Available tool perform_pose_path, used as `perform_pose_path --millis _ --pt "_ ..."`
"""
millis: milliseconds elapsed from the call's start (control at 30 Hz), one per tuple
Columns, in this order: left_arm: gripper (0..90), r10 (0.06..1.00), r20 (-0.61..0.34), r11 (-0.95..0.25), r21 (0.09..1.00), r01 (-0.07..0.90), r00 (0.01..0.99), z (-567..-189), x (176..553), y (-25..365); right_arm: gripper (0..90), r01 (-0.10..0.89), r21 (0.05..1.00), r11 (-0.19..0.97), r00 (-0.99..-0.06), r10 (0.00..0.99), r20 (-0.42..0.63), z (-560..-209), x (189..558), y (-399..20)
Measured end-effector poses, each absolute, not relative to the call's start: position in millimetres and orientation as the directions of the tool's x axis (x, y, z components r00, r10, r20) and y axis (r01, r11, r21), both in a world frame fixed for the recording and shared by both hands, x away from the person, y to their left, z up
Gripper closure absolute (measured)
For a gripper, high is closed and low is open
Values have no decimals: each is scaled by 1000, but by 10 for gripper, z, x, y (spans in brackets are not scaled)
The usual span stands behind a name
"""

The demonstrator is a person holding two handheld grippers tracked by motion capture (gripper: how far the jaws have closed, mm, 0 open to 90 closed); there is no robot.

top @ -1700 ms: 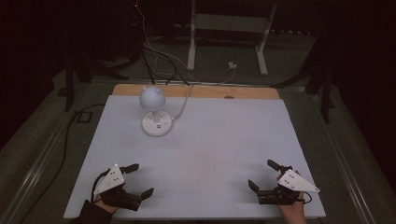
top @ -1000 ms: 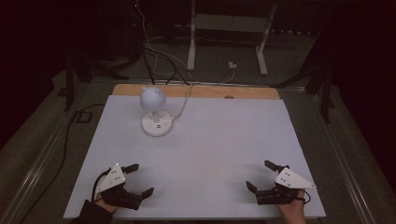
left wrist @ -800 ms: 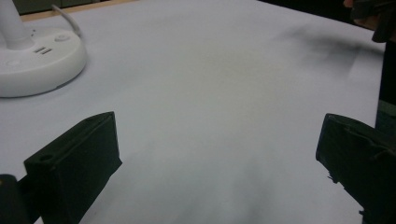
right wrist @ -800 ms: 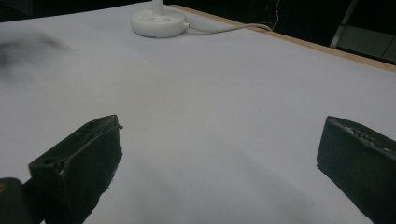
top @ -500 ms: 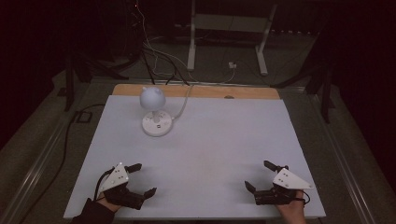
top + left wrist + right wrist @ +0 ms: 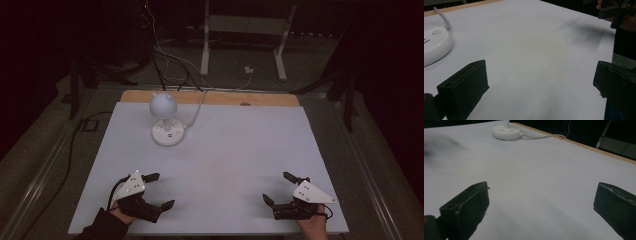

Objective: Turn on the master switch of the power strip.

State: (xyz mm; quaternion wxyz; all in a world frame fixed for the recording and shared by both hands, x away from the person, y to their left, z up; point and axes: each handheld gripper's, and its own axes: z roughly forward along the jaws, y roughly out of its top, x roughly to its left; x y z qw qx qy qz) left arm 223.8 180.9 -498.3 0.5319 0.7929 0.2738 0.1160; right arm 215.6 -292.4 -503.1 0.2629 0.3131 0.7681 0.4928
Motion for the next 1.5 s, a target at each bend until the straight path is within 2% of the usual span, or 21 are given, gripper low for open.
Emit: perform_pose_path --millis 767,1500 --pt "1 563 -110 -286 904 318 819 -4679 2481 1713 0 230 927 295 -659 748 -75 -5026 2155 -2939" --pt "1 616 -90 -270 909 317 783 -4483 2750 1566 0 235 929 284 -662 747 -61 -5026 2156 -2940"
